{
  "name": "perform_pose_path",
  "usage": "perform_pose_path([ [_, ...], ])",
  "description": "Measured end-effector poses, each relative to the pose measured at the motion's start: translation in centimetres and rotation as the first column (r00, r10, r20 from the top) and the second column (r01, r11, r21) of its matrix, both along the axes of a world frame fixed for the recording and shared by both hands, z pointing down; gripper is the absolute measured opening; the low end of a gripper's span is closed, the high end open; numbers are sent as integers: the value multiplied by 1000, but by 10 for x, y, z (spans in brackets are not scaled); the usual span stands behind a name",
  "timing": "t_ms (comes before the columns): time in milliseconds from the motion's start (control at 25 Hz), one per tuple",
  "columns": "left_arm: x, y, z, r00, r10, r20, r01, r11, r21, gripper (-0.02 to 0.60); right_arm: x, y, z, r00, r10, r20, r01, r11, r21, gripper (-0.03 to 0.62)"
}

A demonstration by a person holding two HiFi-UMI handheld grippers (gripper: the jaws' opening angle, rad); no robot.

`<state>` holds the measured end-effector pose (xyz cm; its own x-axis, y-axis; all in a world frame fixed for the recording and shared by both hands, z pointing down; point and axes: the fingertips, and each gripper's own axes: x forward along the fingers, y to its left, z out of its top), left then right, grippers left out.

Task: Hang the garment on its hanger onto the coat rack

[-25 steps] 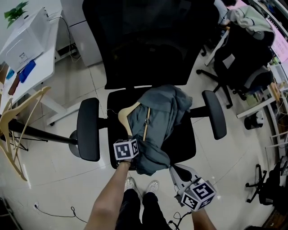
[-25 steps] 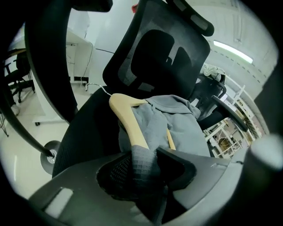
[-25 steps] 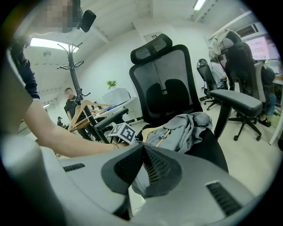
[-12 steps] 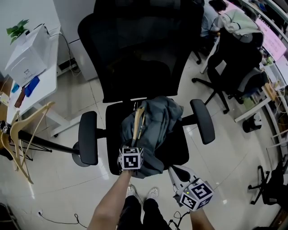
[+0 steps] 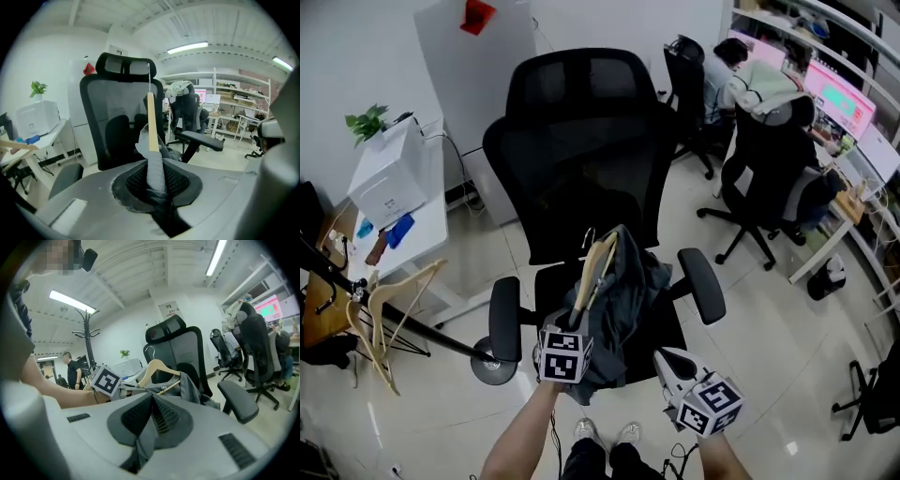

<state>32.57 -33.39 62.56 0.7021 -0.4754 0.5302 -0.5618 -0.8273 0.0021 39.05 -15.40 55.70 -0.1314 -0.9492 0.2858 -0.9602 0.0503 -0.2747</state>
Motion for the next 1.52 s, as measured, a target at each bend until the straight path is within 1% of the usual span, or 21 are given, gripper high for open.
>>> perform_pose_path([
  [160,-9,13,-58,999,36,-35,-35,999,32,52,-2,-4,-35,999,-30,-25,31,997,64,0],
  [360,-27,40,-116,996,77,-46,-75,996,51,52,-13,-6,-71,996,-70,-64,77,989,126,0],
  [560,-54,57,-169,991,112,-77,-104,989,106,52,-23,-8,-114,993,-62,-99,81,975,206,0],
  [720,-81,71,-214,981,146,-131,-125,979,159,52,-46,-4,-137,992,-49,-119,77,967,243,0],
  [920,-131,90,-270,958,213,-193,-165,957,238,52,-97,11,-166,989,-5,-151,50,954,297,0],
  [1000,-154,100,-291,950,237,-205,-179,948,264,52,-123,23,-177,987,14,-158,37,947,318,0],
  [1120,-192,112,-320,944,267,-195,-201,932,303,52,-164,41,-192,983,36,-178,29,936,350,0],
  [1280,-241,125,-350,946,275,-171,-204,916,345,52,-206,55,-211,976,57,-208,25,928,373,0],
  [1360,-264,133,-359,946,276,-169,-205,915,348,52,-223,59,-221,974,54,-222,33,927,372,0],
  [1440,-288,140,-364,946,272,-179,-201,921,335,52,-238,61,-231,969,40,-245,56,926,373,0],
  [1520,-314,145,-369,948,255,-192,-185,929,321,52,-251,59,-241,968,17,-252,84,919,386,0],
])
